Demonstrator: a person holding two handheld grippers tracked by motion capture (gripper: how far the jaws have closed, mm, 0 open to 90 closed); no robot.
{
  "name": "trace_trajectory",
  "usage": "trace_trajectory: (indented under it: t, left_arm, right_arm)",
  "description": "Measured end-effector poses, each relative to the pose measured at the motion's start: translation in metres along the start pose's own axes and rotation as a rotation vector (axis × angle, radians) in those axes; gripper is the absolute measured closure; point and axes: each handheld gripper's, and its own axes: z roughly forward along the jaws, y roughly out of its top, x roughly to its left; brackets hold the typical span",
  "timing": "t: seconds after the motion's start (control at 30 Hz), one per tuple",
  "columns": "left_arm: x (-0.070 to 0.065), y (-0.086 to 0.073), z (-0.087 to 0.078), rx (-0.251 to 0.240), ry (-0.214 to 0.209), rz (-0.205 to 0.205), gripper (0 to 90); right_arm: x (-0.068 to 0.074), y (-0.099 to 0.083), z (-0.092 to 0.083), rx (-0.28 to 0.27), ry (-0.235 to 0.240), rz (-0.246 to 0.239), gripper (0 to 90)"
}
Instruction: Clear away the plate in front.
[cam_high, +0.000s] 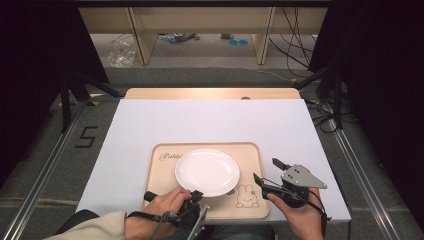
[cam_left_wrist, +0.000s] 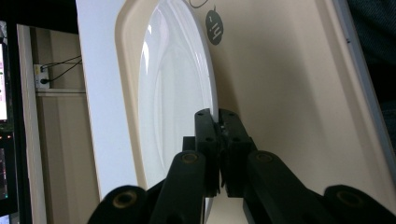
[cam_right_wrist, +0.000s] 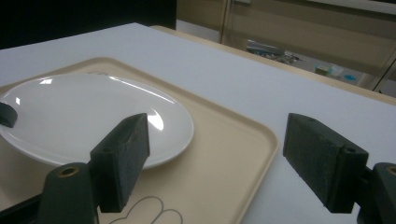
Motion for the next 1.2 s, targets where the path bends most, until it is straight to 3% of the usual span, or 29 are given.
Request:
trace_trajectory:
  t: [0.2, 0.3, 0.57, 0.7, 0.77, 0.93, 1.2]
  left_arm:
    - [0.001, -0.002, 0.000, -0.022, -0.014, -0.032, 88.0]
    - [0.002, -0.004, 0.002, -0.050, -0.046, -0.079, 87.8]
    - [0.001, -0.007, 0.005, -0.078, -0.089, -0.120, 85.9]
    - [-0.001, -0.009, 0.010, -0.094, -0.145, -0.158, 84.1]
    - [0.000, -0.010, 0.011, -0.102, -0.150, -0.166, 83.6]
    - [0.001, -0.016, 0.018, -0.118, -0.222, -0.238, 80.4]
    - [0.006, -0.021, 0.021, -0.138, -0.294, -0.306, 77.2]
  right_arm:
    - [0.000, 0.000, 0.000, 0.002, 0.006, 0.000, 23.8]
    - [0.000, 0.000, 0.000, 0.004, 0.007, 0.002, 23.8]
    - [0.000, 0.000, 0.000, 0.007, 0.011, 0.000, 23.8]
    - [0.001, 0.000, 0.000, 0.021, 0.018, 0.015, 23.8]
    - [0.001, 0.000, 0.000, 0.020, 0.019, 0.015, 23.8]
    - [0.002, 0.000, 0.000, 0.021, 0.019, 0.015, 23.8]
    - [0.002, -0.001, 0.000, 0.022, 0.020, 0.016, 23.8]
